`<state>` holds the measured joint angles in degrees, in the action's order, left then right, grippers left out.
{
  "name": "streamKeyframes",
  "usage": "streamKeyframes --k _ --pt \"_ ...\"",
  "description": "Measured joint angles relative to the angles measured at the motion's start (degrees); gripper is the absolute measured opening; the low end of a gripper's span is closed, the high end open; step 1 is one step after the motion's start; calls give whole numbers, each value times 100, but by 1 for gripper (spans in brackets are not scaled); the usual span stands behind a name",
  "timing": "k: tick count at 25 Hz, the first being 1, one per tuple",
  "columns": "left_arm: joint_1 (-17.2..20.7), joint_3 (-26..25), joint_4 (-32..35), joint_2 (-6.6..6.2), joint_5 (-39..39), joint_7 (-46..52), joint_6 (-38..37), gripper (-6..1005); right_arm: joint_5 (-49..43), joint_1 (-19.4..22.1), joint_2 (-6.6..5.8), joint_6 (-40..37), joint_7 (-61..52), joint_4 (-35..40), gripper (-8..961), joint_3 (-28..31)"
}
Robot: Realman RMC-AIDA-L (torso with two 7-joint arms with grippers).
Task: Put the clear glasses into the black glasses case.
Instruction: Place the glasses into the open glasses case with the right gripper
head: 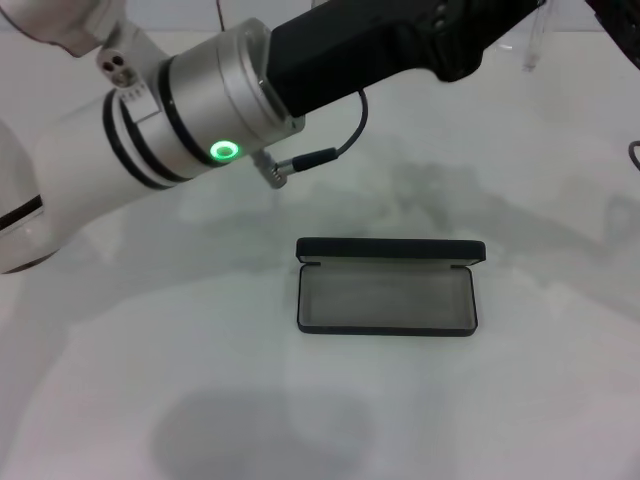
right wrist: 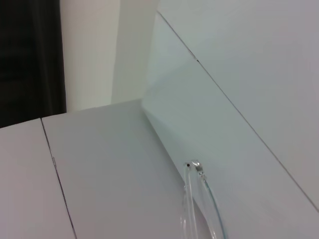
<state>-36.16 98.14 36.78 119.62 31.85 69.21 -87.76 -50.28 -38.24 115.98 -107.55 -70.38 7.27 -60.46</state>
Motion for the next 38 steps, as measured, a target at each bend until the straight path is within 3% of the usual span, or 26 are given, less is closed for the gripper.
streamKeyframes --k 3,6,8,9,10,14,17,20,21,25,28,32,38 --pt "165 -105 -28 -140 273 17 -249 89 -144 149 -57 10 9 418 49 -92" --pt "454 -391 -29 -340 627 104 -378 89 -572 514 -144 -26 -97 1352 49 -168" --pt "844 -984 -7 -608 1158 329 -555 90 -743 890 -196 -87 -182 2121 49 -178" --pt "942 -1183 4 -684 1318 403 -614 90 -801 1057 -217 -110 -217 2416 49 -182" --pt "1171 -1673 10 -870 1745 588 -792 91 -909 1272 -258 -142 -303 2880 49 -188" --pt "1585 -2673 59 -1171 2651 915 -1295 92 -1611 1735 -346 -175 -1050 4486 49 -177" --pt "1789 -3182 277 -1204 3260 1047 -1535 93 -2642 1893 -225 -107 -1963 6077 49 -166" --pt "1932 -3611 587 -1129 3817 1237 -1597 95 -3858 1915 -54 56 -2878 7562 50 -357" --pt "1960 -3730 632 -1098 3983 1292 -1598 95 -4375 1895 -40 208 -3254 8169 50 -656" --pt "2015 -4148 647 -1044 4465 1350 -1598 97 -5928 1740 -40 644 -4274 9432 50 -1618" --pt "2054 -4436 618 -994 4745 1351 -1605 98 -7016 1426 -29 678 -5003 9941 49 -2216" --pt "2125 -4572 603 -958 4814 1314 -1600 99 -7688 987 -16 759 -5605 9954 50 -2922" --pt "2168 -4882 457 -869 4863 1241 -1572 100 -8897 860 6 1637 -6259 9958 51 -4278"
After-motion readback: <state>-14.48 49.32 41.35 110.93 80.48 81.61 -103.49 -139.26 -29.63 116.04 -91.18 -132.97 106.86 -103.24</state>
